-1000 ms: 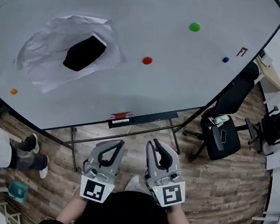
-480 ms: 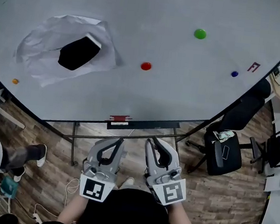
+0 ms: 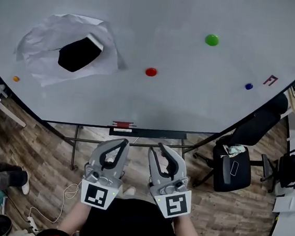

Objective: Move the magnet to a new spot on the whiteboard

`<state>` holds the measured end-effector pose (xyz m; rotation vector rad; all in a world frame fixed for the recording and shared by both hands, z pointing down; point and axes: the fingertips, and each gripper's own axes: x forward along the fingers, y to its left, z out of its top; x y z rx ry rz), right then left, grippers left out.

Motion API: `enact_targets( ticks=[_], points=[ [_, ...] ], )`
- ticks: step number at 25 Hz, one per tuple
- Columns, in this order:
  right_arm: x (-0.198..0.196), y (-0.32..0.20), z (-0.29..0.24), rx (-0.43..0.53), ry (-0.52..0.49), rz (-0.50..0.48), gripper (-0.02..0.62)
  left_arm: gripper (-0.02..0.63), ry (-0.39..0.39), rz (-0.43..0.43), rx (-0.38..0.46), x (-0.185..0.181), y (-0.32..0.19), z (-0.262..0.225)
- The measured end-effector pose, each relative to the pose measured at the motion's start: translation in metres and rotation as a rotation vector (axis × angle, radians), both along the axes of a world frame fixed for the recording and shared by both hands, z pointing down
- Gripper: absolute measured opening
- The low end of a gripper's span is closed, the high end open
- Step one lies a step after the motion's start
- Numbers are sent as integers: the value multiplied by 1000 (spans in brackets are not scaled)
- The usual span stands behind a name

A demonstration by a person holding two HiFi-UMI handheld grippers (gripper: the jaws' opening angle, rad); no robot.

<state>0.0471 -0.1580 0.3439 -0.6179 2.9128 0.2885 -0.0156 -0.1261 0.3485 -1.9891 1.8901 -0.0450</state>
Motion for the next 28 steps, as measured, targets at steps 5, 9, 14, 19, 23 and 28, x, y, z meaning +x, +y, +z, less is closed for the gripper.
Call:
enact_targets(
  ticks=[5, 9, 14, 19, 23, 28],
  points=[
    [0, -10, -5, 25, 0, 25, 72, 2, 4, 23, 11, -1, -11, -4],
    [-8, -15, -12, 51, -3, 39, 72, 2, 16, 36, 21, -10, -21, -9],
    [-22, -33, -20, 67, 7, 60, 72, 2, 22, 45, 43, -24, -37, -20],
    [-43, -53, -23, 69, 4, 100, 80, 2, 26, 57, 23, -40, -47, -16],
    [-56, -65, -31, 90, -13, 145, 94, 2, 16, 80, 16, -53, -59, -15],
    [-70, -79, -37, 107, -5, 185, 98, 2, 23, 114, 33, -64, -70, -23]
  ],
)
